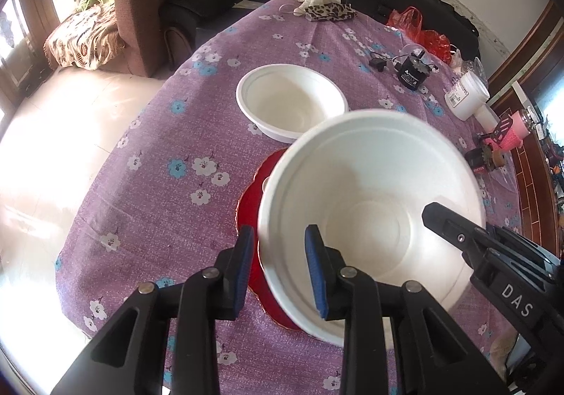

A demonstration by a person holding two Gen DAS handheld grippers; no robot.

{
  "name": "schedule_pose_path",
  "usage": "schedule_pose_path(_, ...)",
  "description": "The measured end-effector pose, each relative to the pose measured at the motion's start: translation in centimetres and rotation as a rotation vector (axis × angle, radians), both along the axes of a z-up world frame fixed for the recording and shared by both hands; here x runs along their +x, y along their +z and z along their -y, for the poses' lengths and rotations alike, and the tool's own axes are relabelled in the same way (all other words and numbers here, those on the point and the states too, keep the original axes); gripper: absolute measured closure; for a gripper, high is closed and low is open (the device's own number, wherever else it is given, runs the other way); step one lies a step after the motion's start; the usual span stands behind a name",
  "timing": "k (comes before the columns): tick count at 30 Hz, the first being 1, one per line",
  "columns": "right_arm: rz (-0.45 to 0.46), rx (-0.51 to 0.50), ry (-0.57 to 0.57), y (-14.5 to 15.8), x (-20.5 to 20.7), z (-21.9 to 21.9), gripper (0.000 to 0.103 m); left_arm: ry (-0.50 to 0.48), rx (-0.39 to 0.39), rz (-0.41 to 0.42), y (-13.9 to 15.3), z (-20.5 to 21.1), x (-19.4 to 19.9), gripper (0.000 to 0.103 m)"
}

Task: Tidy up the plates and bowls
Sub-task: 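Lower the white bowl onto the stack and open both grippers, then move both open grippers toward the remaining small white bowl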

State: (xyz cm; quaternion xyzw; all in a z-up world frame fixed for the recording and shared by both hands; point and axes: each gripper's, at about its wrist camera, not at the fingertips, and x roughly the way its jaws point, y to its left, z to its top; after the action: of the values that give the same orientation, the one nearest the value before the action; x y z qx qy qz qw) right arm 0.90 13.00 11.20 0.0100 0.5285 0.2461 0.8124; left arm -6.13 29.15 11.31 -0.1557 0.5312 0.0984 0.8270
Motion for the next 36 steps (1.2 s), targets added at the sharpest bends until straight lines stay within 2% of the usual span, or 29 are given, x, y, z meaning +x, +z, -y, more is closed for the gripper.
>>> schedule_pose_path(2, 0.003, 0.019, -0.009, 0.3, 0.1, 0.3, 0.066, -0.001, 0.001, 0.002, 0.1, 0.0, 0.0, 0.074)
schedule_pose_path(12, 0.018, 0.024, -0.019, 1.0, 0.1, 0.5, 0.066, 0.003, 0.002, 0.008, 0.3, -0.3, -0.2, 0.074)
schedule_pose_path(16, 0.057, 0.012, -0.028, 1.8, -0.1, 0.7, 0.066, 0.002, 0.013, 0.013, 0.7, -0.2, -0.3, 0.074)
schedule_pose_path(18, 0.072, 0.015, -0.034, 2.3, -0.2, 0.9, 0.066, 0.001, 0.021, 0.016, 0.9, -0.1, -0.4, 0.071)
schedule_pose_path(20, 0.082, 0.029, -0.040, 2.9, -0.2, 1.2, 0.066, -0.001, 0.026, 0.027, 1.2, 0.1, -0.5, 0.063)
schedule_pose_path(36, 0.117, 0.060, -0.072, 4.6, -0.5, 2.8, 0.065, -0.022, 0.060, 0.063, 3.0, 0.9, -0.9, 0.055)
